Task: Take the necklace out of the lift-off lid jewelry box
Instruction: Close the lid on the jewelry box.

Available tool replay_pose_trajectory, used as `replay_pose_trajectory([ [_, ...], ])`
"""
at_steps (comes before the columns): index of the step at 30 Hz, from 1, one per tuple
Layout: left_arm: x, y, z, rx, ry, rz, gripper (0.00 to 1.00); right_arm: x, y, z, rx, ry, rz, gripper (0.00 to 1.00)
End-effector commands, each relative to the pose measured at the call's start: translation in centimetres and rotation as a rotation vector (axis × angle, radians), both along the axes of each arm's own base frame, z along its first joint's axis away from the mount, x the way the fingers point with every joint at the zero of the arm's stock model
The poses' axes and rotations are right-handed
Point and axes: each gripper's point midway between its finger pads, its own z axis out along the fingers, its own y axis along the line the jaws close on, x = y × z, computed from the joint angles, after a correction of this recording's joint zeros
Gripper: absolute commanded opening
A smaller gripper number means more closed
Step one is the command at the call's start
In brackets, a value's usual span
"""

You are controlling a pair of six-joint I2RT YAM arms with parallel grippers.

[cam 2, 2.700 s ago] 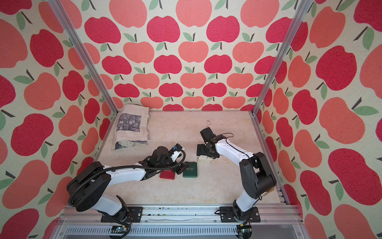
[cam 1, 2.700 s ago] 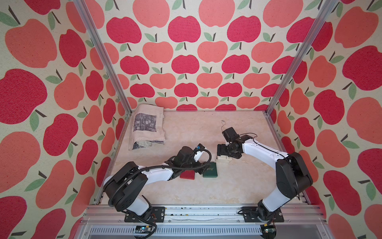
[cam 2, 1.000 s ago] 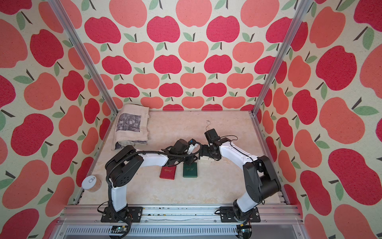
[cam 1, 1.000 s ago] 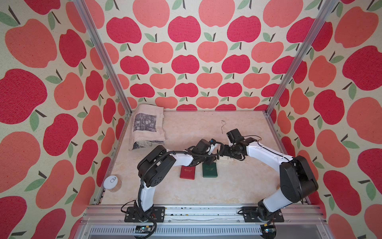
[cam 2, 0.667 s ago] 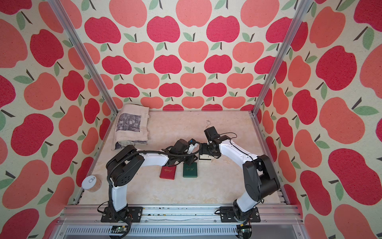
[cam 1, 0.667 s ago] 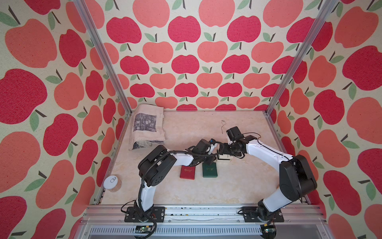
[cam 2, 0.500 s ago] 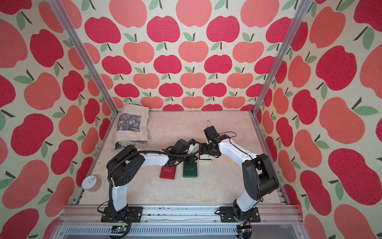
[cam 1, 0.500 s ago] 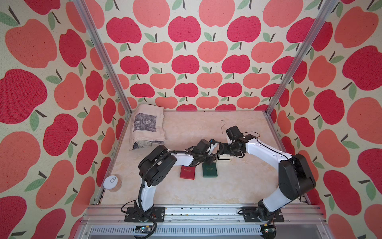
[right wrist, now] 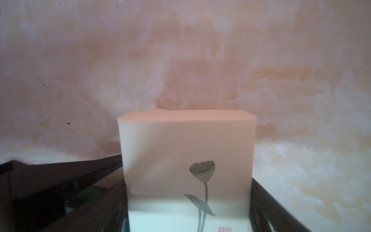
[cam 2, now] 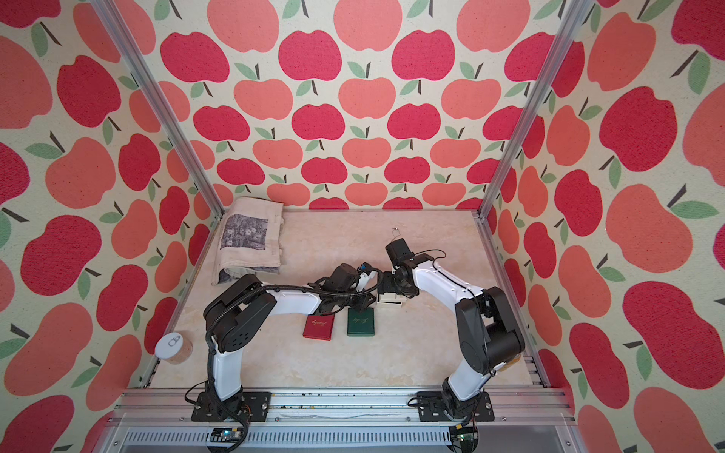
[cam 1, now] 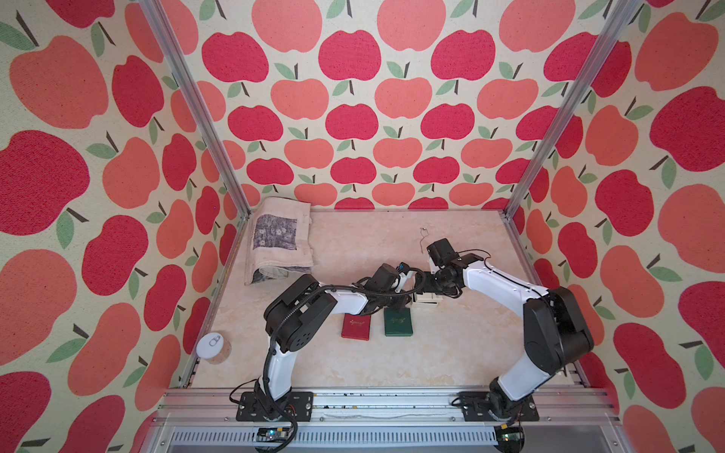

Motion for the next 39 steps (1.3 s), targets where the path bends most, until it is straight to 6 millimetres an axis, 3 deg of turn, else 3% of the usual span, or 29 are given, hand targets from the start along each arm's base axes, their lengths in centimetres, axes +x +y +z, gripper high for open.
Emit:
replay_pose_trajectory([
  [1,0.1,-1.1,0.4,-0.043,0.001,-0.017,0.24,-0.3,0.1,-0.3,-0.005,0.033,-0.004,0.87],
  [39,-0.7,-2.5,0.0,-0.049,0.014,-0.035,0.21,-2.5,1.5,-0.1,0.016,0.071,0.011,0.87],
])
